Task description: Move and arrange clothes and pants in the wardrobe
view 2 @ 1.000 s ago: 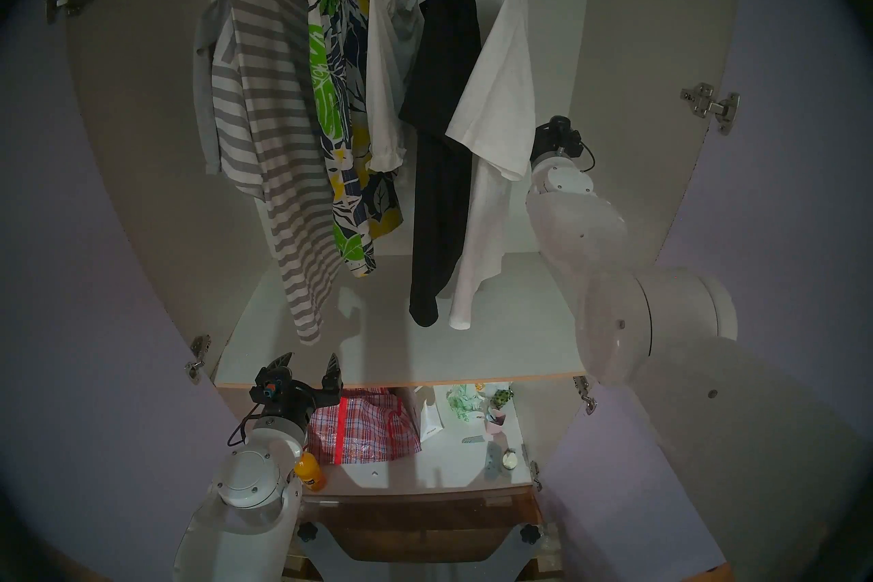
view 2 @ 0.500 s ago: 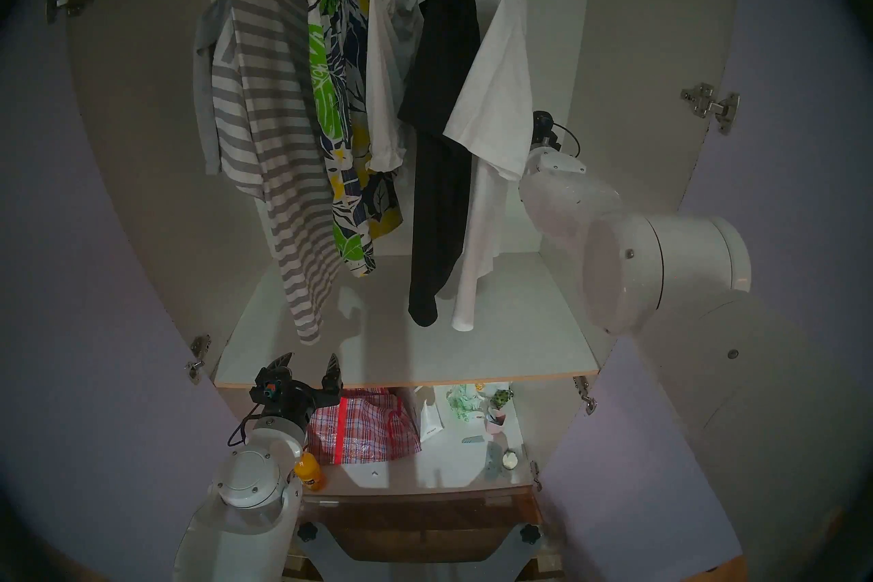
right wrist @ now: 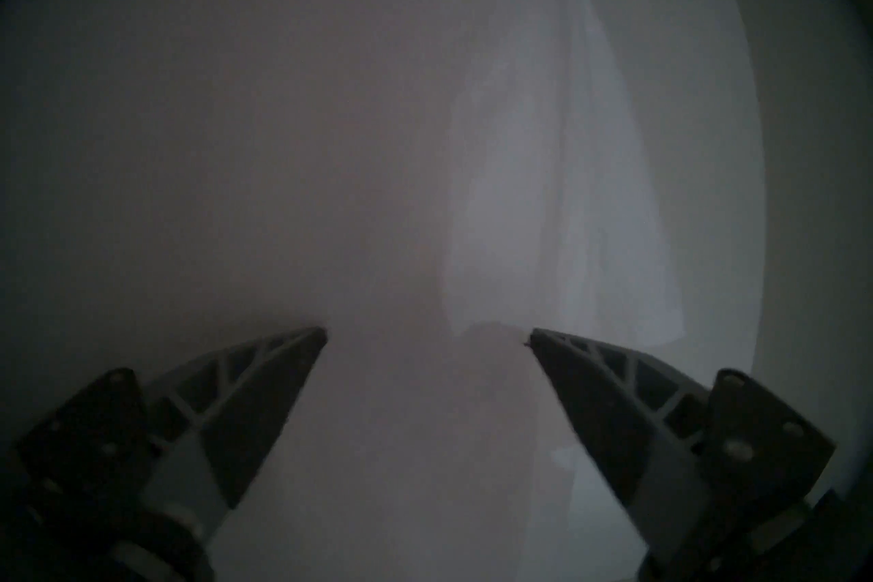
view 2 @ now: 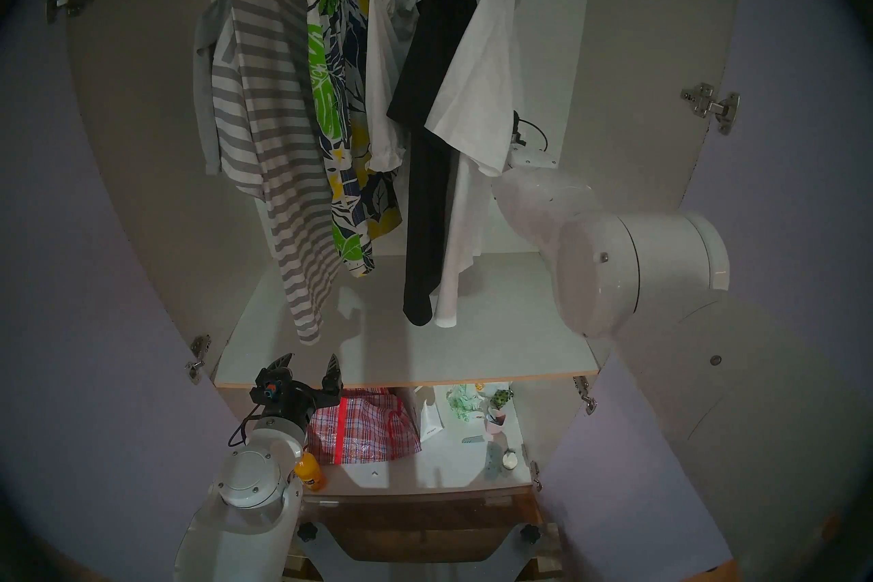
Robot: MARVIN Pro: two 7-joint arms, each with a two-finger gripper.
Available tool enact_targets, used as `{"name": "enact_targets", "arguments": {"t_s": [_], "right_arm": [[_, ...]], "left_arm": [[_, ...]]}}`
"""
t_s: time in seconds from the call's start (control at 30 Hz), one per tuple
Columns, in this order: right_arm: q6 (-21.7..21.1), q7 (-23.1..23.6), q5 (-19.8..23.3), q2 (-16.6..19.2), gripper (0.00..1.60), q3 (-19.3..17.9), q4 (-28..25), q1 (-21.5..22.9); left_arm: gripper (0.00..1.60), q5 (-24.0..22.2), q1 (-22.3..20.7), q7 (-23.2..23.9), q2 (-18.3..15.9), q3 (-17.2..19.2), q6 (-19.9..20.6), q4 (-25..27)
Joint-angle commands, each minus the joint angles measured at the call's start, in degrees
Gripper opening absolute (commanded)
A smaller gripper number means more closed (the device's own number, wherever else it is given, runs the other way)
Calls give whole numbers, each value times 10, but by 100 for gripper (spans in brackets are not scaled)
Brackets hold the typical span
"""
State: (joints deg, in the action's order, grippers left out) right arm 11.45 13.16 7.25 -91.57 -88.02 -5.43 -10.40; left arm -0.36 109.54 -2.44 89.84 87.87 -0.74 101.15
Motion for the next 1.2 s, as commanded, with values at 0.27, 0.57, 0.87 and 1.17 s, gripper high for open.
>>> {"name": "enact_targets", "arguments": {"t_s": [0.27,0.57,0.87,1.17], "right_arm": [[-25,32,3,-57,160,3,-16,31],[-46,44,-2,-98,160,12,-11,30],[-66,46,-2,-156,160,17,-11,27],[-77,48,-8,-231,160,26,-11,22]], "left_arm": [[160,0,-7,1,0,-2,-4,13],[160,0,-8,0,0,-2,-4,11],[160,0,-9,-2,0,-2,-4,8],[160,0,-11,-4,0,-3,-4,5]]}}
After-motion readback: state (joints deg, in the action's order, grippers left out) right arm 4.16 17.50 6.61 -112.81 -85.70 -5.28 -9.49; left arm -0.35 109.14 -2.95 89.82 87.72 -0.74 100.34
